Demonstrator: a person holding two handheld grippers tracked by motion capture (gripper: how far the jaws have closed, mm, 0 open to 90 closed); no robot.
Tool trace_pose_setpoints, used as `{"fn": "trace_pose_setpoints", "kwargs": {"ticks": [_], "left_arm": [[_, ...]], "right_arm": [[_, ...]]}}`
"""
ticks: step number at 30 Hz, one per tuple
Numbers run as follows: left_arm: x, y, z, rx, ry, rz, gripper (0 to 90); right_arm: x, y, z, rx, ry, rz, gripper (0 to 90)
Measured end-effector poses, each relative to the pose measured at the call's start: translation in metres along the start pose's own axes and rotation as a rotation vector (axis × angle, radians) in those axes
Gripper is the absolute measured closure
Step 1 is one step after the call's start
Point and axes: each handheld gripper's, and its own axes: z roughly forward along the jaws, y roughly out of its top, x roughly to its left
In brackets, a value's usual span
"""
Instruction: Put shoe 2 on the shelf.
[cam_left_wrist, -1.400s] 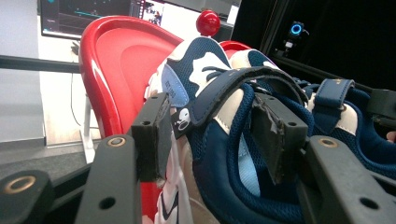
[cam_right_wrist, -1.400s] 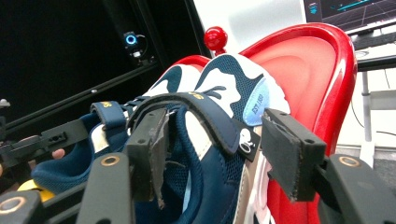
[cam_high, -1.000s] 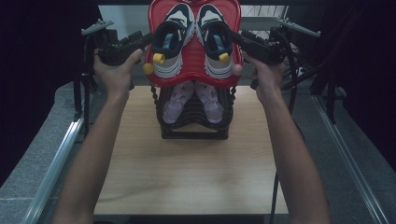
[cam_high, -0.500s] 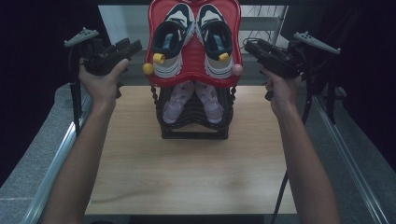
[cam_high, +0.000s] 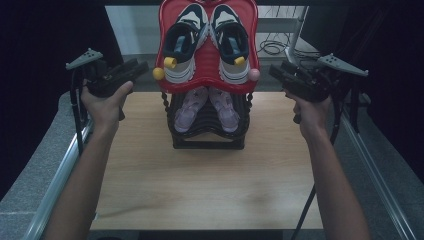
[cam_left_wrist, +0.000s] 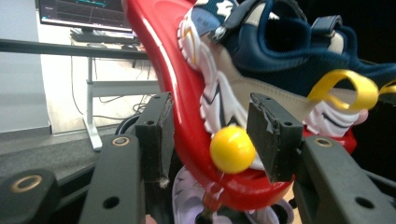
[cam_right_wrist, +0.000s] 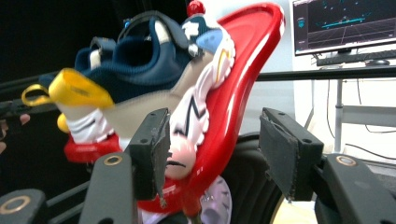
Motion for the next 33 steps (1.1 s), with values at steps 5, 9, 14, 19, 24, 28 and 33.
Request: {"fn": "trace_pose_setpoints", "kwargs": {"ticks": [5, 9, 14, 19, 24, 28, 33], "left_arm": [[0.003, -0.013, -0.007, 0.022, -0.006, 0.003, 51.3], [0.006, -0.024, -0.014, 0.034, -0.009, -0.008, 51.5], [0.008, -0.039, -0.018, 0.061, -0.027, -0.007, 51.6], [0.009, -0.060, -0.022, 0.085, -0.032, -0.014, 51.8], [0.009, -0.082, -0.025, 0.130, -0.047, -0.023, 51.8], [0.007, -0.099, -0.028, 0.158, -0.040, -0.012, 51.9], [0.003, -0.119, -0.031, 0.182, -0.037, -0.015, 52.0]], "right_arm": [[0.000, -0.014, -0.004, 0.011, 0.015, 0.017, 43.5], [0.000, -0.026, -0.006, 0.020, 0.028, 0.034, 43.5], [-0.002, -0.041, -0.006, 0.039, 0.030, 0.045, 43.2], [-0.005, -0.059, -0.009, 0.055, 0.037, 0.068, 43.0], [-0.006, -0.078, -0.014, 0.089, 0.017, 0.051, 42.6], [-0.002, -0.090, -0.019, 0.105, 0.020, 0.040, 42.5], [0.005, -0.112, -0.026, 0.135, 0.020, 0.021, 42.5]]}}
